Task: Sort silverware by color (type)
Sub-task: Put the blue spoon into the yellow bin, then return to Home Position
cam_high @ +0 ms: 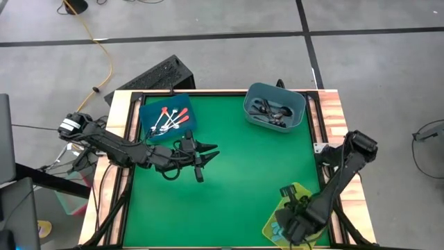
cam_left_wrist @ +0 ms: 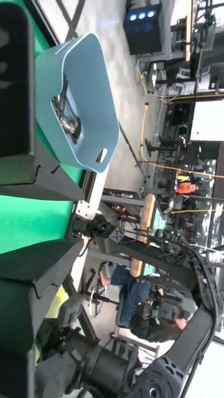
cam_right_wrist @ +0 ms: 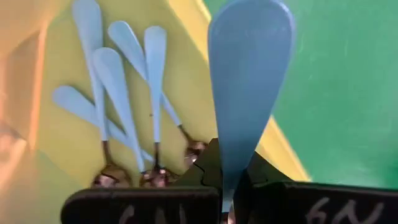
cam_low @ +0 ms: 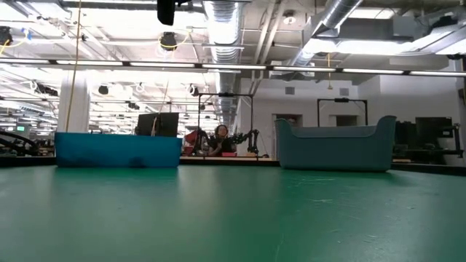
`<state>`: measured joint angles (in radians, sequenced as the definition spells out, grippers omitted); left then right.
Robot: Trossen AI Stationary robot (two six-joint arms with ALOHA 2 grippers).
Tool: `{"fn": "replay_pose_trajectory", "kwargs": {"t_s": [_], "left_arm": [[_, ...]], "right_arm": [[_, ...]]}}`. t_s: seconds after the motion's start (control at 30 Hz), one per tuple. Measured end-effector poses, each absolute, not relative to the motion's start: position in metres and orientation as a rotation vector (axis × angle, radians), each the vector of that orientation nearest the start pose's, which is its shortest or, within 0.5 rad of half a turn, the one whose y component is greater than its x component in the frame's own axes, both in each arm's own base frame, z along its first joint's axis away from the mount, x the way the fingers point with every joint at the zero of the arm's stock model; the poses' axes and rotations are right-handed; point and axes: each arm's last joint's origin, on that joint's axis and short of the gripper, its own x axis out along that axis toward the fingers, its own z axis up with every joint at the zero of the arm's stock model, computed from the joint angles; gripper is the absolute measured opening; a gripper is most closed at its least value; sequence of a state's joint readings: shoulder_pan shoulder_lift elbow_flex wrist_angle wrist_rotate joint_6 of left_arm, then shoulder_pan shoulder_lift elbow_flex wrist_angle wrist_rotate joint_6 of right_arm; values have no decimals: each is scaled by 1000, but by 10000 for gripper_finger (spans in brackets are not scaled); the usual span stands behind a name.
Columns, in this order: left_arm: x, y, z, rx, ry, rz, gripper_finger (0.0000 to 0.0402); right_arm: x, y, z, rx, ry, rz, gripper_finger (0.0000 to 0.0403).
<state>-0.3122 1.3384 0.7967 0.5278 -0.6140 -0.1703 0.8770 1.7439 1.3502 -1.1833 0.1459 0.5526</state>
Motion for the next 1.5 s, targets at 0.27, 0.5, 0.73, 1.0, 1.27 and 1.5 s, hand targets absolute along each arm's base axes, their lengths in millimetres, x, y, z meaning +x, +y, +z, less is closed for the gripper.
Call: {"fn": "replay_pose_trajectory", "kwargs": {"t_s": [0.27, 0.5, 0.73, 1.0, 1.27, 1.5], "left_arm": [[283, -74, 284, -162, -13, 302, 93], [283, -74, 284, -147, -11, 302, 93], [282, -73, 284, -134, -10, 315, 93], [282, -73, 284, -134, -11, 327, 93], [282, -73, 284, -130, -10, 330, 93], [282, -73, 284, -163, -16, 322, 93]], "right_arm": [[180, 260, 226, -250, 1460, 93, 19], [165, 280, 202, -369, 1547, 196, 20], [168, 285, 184, -489, 1586, 270, 33], [174, 283, 185, -485, 1566, 269, 35], [178, 285, 185, -430, 1541, 260, 76], [184, 280, 185, -357, 1552, 183, 113]]}}
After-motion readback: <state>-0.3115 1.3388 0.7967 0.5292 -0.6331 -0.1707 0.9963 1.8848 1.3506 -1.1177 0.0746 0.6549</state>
